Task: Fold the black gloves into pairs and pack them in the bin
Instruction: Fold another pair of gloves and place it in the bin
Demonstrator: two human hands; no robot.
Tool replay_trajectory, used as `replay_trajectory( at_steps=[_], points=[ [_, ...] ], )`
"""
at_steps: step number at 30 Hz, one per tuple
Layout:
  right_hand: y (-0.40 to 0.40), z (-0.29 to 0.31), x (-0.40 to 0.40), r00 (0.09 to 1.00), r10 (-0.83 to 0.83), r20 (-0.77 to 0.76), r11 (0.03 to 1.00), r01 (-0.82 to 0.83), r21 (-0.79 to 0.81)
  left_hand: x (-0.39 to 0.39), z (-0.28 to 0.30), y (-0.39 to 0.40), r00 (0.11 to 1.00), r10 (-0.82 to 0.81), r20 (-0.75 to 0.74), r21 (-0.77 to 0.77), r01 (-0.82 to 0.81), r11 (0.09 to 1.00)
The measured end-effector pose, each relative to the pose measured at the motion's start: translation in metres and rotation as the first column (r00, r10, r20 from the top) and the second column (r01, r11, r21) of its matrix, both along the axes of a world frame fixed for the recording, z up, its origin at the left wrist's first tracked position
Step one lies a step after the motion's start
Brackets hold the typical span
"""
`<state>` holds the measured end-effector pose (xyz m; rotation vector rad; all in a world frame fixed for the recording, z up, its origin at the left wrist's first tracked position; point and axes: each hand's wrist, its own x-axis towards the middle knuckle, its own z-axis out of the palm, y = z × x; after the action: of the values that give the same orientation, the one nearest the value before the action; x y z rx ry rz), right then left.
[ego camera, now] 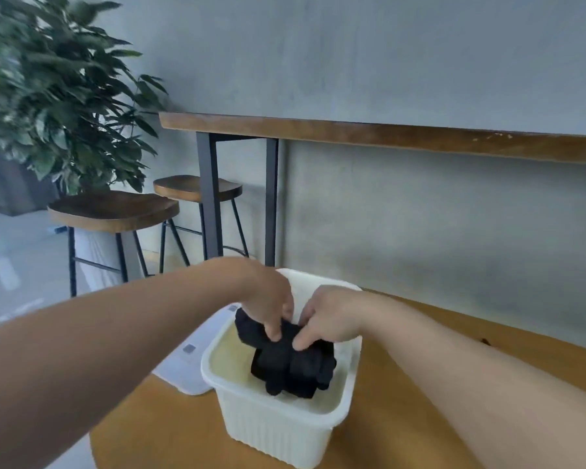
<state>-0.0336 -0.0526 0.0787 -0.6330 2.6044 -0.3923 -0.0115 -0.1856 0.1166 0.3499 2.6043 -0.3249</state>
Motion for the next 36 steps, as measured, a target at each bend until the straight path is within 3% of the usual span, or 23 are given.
replay_trajectory(
  at_steps=[6, 10, 15, 23, 27, 30, 36],
  points=[
    [-0.049, -0.059, -0.019, 0.987, 0.051, 0.155, 0.963, -0.089, 0.254, -0.038, -0.099, -0.014, 0.975, -0.126, 0.185, -0.158, 0.156, 0.975],
    [-0.052, -0.077, -0.020, 0.978, 0.083, 0.192, 0.928, -0.146, 0.343, -0.049, -0.128, -0.015, 0.975, -0.152, 0.163, -0.176, 0.180, 0.968],
    [-0.053, -0.087, -0.017, 0.990, 0.082, 0.112, 0.892, -0.123, 0.435, -0.053, -0.142, -0.012, 0.987, -0.148, 0.055, -0.122, 0.154, 0.981],
    [-0.056, -0.091, -0.017, 0.998, 0.051, -0.046, 0.858, -0.020, 0.513, -0.060, -0.154, -0.016, 0.981, -0.162, -0.106, -0.100, 0.152, 0.983],
    [-0.050, -0.085, -0.017, 0.992, 0.022, -0.125, 0.899, 0.036, 0.437, -0.064, -0.159, -0.014, 0.979, -0.193, -0.072, -0.148, 0.181, 0.972],
    [-0.049, -0.089, -0.018, 0.981, -0.019, -0.194, 0.934, 0.087, 0.346, -0.069, -0.167, -0.015, 0.981, -0.126, -0.150, -0.066, 0.117, 0.991],
    [-0.052, -0.094, -0.025, 0.998, -0.002, -0.062, 0.894, 0.030, 0.446, -0.068, -0.168, -0.015, 0.989, -0.072, -0.130, -0.051, 0.066, 0.996]
  ],
)
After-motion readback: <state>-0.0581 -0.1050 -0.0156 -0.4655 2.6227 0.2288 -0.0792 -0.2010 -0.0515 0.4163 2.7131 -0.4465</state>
